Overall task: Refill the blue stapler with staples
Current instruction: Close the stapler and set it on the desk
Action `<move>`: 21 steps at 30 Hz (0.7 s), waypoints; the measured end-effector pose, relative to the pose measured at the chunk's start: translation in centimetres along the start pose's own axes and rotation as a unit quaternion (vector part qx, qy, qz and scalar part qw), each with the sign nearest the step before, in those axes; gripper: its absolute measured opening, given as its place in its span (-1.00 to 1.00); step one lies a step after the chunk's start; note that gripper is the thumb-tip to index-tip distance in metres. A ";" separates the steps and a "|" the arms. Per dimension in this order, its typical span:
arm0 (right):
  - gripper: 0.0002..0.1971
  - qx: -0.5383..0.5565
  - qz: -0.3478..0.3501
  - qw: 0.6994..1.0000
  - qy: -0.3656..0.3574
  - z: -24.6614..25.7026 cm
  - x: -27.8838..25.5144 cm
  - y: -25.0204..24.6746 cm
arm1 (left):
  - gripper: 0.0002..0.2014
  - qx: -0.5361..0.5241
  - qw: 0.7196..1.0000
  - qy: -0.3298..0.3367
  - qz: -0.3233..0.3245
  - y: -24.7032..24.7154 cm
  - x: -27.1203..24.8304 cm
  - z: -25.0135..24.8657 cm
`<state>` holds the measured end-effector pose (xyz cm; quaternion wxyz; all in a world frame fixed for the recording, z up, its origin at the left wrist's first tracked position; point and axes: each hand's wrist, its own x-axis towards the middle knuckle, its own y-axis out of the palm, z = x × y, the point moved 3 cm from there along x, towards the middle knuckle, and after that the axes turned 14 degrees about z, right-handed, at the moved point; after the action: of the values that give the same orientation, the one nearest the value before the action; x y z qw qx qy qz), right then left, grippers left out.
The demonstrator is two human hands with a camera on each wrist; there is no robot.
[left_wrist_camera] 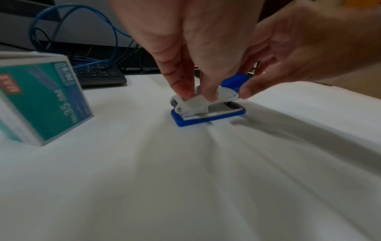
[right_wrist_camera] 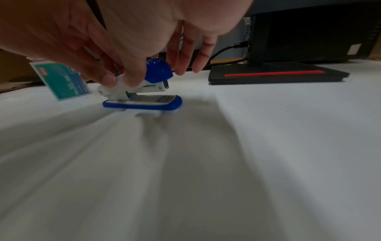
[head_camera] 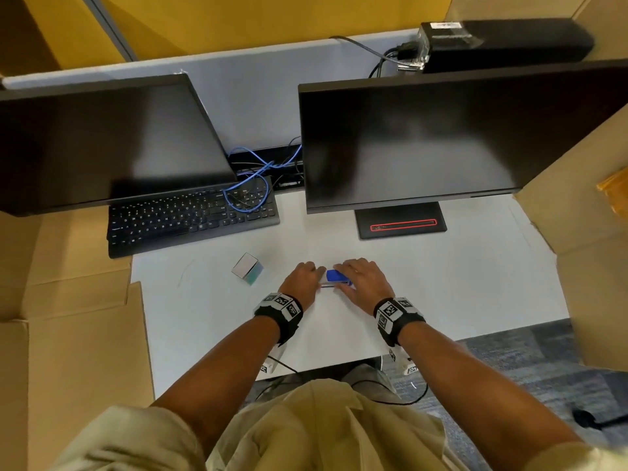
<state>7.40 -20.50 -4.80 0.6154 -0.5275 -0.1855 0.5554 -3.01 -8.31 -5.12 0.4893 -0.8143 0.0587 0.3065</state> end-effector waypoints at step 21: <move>-0.32 0.032 0.107 0.993 0.034 1.4 1.5 1.2 | -0.31 0.071 0.969 -0.182 -0.152 -3.9 -5.2 6.0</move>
<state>6.11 -18.77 -5.86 0.5752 -0.5429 -0.0891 0.6053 -8.29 -2.40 -1.31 0.5892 -0.7076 -0.1344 0.3662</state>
